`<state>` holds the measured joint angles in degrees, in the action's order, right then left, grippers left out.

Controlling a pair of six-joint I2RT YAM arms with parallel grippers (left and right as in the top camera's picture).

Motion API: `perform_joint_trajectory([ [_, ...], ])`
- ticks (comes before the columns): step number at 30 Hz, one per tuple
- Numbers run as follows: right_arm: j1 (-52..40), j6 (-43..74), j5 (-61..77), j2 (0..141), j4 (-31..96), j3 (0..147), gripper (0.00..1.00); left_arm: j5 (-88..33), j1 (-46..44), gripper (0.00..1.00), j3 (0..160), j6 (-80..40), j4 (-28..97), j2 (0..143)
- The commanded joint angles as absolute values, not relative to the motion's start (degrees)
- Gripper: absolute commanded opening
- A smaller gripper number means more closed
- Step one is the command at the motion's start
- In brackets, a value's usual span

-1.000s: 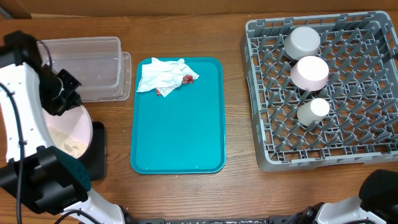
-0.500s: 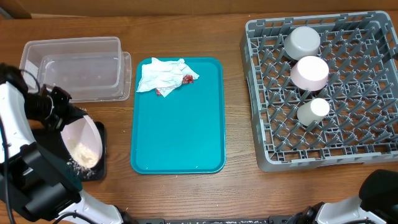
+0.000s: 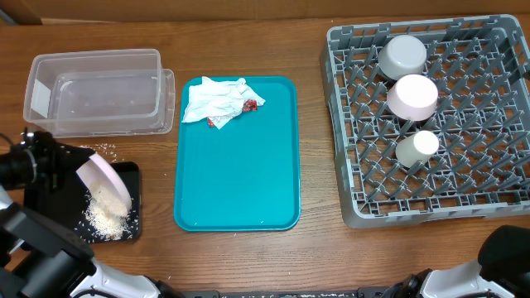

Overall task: Sort waste into correct bins and load items into the dishwasher
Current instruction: 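Tilt the plate to dump the rice onto the black tray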

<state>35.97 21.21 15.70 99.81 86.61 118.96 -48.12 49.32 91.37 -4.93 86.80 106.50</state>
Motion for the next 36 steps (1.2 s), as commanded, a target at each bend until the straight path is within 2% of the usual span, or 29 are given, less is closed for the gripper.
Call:
perform_joint_trajectory([
  [1,36.07,21.47,15.97,99.72,86.46,119.31,1.0,-55.61,52.69,0.04,91.11,0.91,88.2,105.62],
  [8,36.07,21.47,15.97,99.72,86.46,119.31,1.0,-58.54,59.92,0.04,91.11,5.96,92.6,105.62],
  [13,36.07,21.47,15.97,99.72,86.46,119.31,1.0,-69.12,64.23,0.04,90.91,16.69,96.62,105.62],
  [27,36.07,21.47,15.97,99.74,86.46,119.31,1.0,-69.25,66.22,0.04,90.02,15.11,94.63,105.73],
  [31,36.07,21.47,15.97,99.77,86.46,119.31,1.0,-62.11,66.22,0.04,90.0,10.15,94.5,105.62],
  [36,36.07,21.47,15.97,99.77,86.46,119.31,1.0,-61.41,65.98,0.04,90.0,10.26,95.13,105.6],
])
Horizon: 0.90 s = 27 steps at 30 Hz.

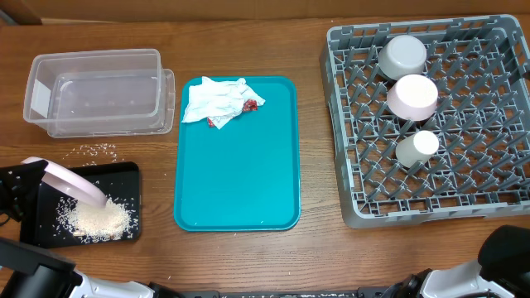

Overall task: Sort waste into correct bins and load items into the dishwasher
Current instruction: 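Tilt the plate to dump the rice onto the black tray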

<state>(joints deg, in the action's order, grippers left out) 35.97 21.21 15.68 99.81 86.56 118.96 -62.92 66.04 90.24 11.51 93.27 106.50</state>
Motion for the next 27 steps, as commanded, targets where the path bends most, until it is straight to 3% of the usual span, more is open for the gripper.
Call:
perform_joint_trajectory([
  [1,36.07,21.47,15.97,99.77,86.46,119.31,1.0,-61.52,65.84,0.04,90.0,10.81,96.25,105.58],
  [14,36.07,21.47,15.97,99.77,86.46,119.31,1.0,-60.86,59.29,0.04,90.0,12.01,96.88,104.01],
  [27,36.07,21.47,15.97,99.77,86.46,119.31,1.0,-59.81,26.81,0.04,90.0,7.97,96.79,93.93],
])
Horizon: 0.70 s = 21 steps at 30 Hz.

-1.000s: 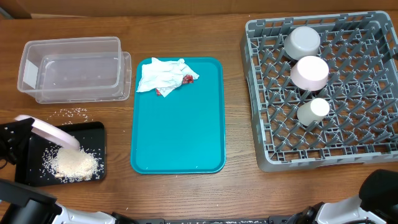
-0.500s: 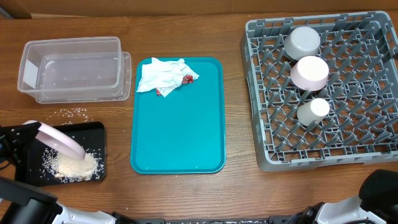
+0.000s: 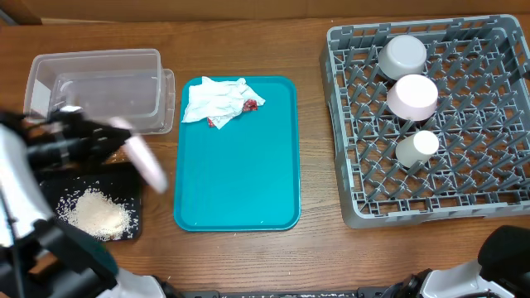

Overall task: Sort waste into correct bins and load items into the dishwasher
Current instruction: 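Tilt the plate to dump the rice onto the black tray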

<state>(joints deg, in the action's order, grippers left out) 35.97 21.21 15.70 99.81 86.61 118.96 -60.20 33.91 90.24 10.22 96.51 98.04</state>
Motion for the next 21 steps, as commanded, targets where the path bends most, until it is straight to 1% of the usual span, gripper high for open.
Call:
perform_joint_trajectory([
  [1,36.07,21.47,15.97,99.77,86.46,119.31,1.0,-59.79,23.81,0.04,90.0,7.46,96.38,93.3],
  [3,36.07,21.47,15.97,99.77,86.46,119.31,1.0,-59.16,18.15,0.04,90.0,6.42,94.56,92.62],
  [6,36.07,21.47,15.97,99.77,86.46,119.31,1.0,-52.84,10.11,0.04,90.0,0.14,90.21,92.58],
  [11,36.07,21.47,15.97,99.77,86.46,119.31,1.0,-32.49,-4.67,0.04,90.0,-16.32,81.47,92.62],
  [13,36.07,21.47,15.97,99.77,86.46,119.31,1.0,-22.0,-10.2,0.04,90.0,-22.9,78.63,92.73],
  [14,36.07,21.47,15.97,99.77,86.46,119.31,1.0,-14.7,-13.39,0.04,90.0,-27.44,77.34,92.95],
  [17,36.07,21.47,15.97,99.77,86.46,119.31,1.0,0.99,-21.17,0.04,90.0,-37.69,76.16,94.26],
  [21,36.07,21.47,15.97,99.77,86.46,119.31,1.0,8.32,-29.95,0.04,90.0,-42.5,75.66,98.41],
])
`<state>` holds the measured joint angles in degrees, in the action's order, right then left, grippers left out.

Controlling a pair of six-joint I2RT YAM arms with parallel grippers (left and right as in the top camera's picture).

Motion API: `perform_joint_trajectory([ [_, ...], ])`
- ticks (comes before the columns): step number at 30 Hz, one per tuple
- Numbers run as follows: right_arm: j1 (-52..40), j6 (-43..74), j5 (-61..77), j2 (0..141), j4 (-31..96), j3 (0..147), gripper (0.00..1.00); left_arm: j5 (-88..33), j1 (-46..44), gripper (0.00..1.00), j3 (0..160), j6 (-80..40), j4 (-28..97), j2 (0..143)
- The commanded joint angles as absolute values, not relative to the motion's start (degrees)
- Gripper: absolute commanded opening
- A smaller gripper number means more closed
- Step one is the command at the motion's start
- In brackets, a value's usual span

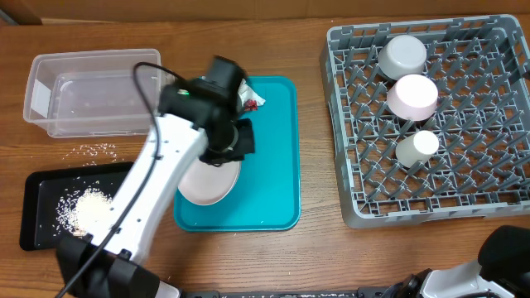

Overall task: Sort waste into correct bins and load items into the dishwasher
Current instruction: 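Tilt the plate to dump the rice onto the black tray, then set the emptied white plate back on the teal tray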

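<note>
My left arm reaches across the teal tray [273, 190]. Its left gripper [222, 159] points down at the tray's left side, shut on the far rim of a pale pink plate [203, 184]. The plate lies low over the tray's near-left corner and overhangs its edge. The fingers themselves are mostly hidden under the wrist. A crumpled white napkin with red marks [251, 101] peeks out behind the arm at the tray's far end. A pile of rice [83, 211] sits in the black bin [37, 186] at the near left. The right gripper is out of view.
A clear plastic container [91, 103] stands at the far left. Loose rice grains [99, 149] lie on the wood before it. The grey dish rack [431, 211] at the right holds two bowls [411, 97] and a cup [416, 149]. The right arm's base [505, 248] shows at the near right corner.
My left gripper has moved right with the plate, from between the black bin and the tray to over the tray's left side. The plate now lies flat and low on the tray.
My left gripper held the plate tilted over the black bin, with rice on the plate and in the bin. Then the rice lay heaped in the bin. The emptied plate was then at the tray's left edge, and now rests over the tray.
</note>
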<state>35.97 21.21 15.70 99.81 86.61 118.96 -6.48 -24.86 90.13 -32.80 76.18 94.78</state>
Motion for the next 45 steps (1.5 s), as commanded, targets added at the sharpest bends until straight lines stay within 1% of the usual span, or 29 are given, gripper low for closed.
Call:
perform_joint_trajectory([
  [1,36.07,21.47,15.97,99.77,86.46,119.31,1.0,9.19,-31.09,0.04,90.0,-43.13,75.61,99.46],
  [3,36.07,21.47,15.97,99.77,86.46,119.31,1.0,10.0,-33.85,0.04,90.0,-44.03,74.7,103.57],
  [9,36.07,21.47,15.97,99.77,86.46,119.31,1.0,8.86,-37.47,0.04,90.0,-43.7,72.77,112.31],
  [11,36.07,21.47,15.97,99.77,86.46,119.31,1.0,5.93,-38.13,0.04,90.0,-42.26,72.77,115.0],
  [22,36.07,21.47,15.97,99.77,86.46,119.31,1.0,-4.1,-38.37,0.05,90.0,-38.94,72.93,115.92],
  [23,36.07,21.47,15.97,99.77,86.46,119.31,1.0,-4.01,-38.39,0.09,90.0,-38.89,73.06,115.94],
  [24,36.07,21.47,15.97,99.77,86.46,119.31,1.0,-3.99,-38.39,0.17,90.0,-38.72,73.03,115.94],
  [25,36.07,21.47,15.97,99.77,86.46,119.31,1.0,-3.9,-38.39,0.29,90.0,-38.72,72.99,115.94],
  [26,36.07,21.47,15.97,99.77,86.46,119.31,1.0,-3.9,-38.39,0.52,90.0,-38.72,72.95,115.94],
  [27,36.07,21.47,15.97,99.77,86.46,119.31,1.0,-3.9,-38.37,0.7,90.0,-38.65,72.71,115.94],
  [28,36.07,21.47,15.97,99.77,86.46,119.31,1.0,-3.88,-38.37,0.77,90.0,-38.28,72.55,115.94],
  [32,36.07,21.47,15.97,99.77,86.46,119.31,1.0,-1.1,-37.56,0.75,91.22,-36.16,71.72,115.81],
  [37,36.07,21.47,15.97,99.77,86.46,119.31,1.0,3.6,-34.44,0.74,98.78,-36.12,72.29,115.68],
  [39,36.07,21.47,15.97,99.77,86.46,119.31,1.0,7.27,-32.42,0.71,102.24,-35.59,71.13,115.7],
  [40,36.07,21.47,15.97,99.77,86.46,119.31,1.0,9.02,-30.61,0.65,104.29,-33.43,68.95,115.68],
  [41,36.07,21.47,15.97,99.77,86.46,119.31,1.0,8.99,-29.39,0.62,105.27,-31.0,67.02,115.7],
  [45,36.07,21.47,15.97,99.77,86.46,119.31,1.0,9.06,-25.36,0.62,105.65,-20.8,57.76,115.98],
])
